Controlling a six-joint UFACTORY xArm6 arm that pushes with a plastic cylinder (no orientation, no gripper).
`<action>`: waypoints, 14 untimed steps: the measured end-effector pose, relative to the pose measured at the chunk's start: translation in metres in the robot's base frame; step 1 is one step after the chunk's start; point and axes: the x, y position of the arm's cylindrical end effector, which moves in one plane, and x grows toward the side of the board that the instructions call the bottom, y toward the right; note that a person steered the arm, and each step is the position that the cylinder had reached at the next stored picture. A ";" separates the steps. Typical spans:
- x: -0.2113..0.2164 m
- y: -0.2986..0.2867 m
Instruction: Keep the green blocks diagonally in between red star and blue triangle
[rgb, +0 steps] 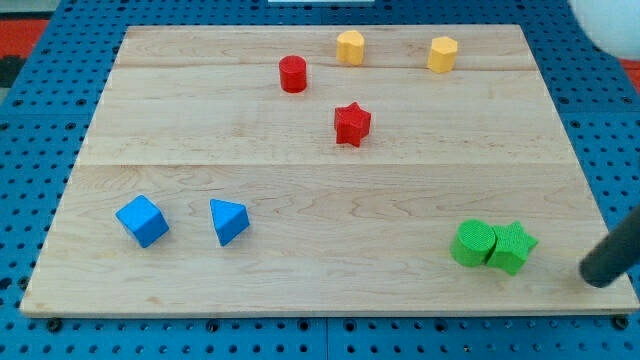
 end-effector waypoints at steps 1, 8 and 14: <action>-0.026 -0.036; -0.107 -0.263; 0.009 -0.220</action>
